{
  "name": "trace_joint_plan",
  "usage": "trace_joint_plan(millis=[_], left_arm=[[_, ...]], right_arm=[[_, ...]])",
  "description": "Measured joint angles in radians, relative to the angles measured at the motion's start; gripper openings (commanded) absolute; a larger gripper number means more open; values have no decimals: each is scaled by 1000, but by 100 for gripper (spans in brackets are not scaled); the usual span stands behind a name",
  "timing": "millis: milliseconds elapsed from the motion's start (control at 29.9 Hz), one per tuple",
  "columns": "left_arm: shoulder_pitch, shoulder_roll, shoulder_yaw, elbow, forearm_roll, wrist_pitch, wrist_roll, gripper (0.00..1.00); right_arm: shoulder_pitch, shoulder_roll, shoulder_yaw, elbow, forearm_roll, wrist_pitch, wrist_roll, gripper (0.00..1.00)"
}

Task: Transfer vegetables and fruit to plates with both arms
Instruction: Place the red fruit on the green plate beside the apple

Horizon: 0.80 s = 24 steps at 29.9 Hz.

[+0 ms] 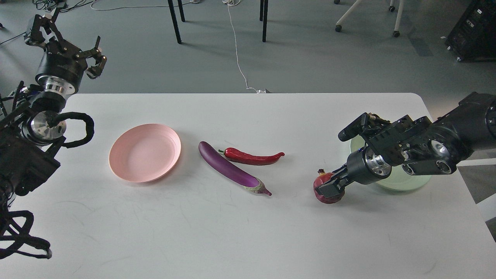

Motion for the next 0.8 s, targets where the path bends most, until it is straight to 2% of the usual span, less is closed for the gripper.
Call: trace_joint_plan(millis=[234,534,568,668,802], left_arm=[[0,2,-1,1,0,0,0,98],[0,-5,-1,0,-2,0,0,98],[0,-5,0,0,-2,0,0,98],[0,-4,1,0,-2,0,2,98],[-2,-2,2,0,-2,0,3,98]], right_arm=[[56,-112,20,-60,9,-34,0,62],[-4,-240,-42,-129,-4,-44,0,66],[-19,-248,-43,-131,-5,-45,0,69],[-68,-270,-42,-148,-5,-51,0,87],[-99,-283,-33,-163,0,-62,0,94]])
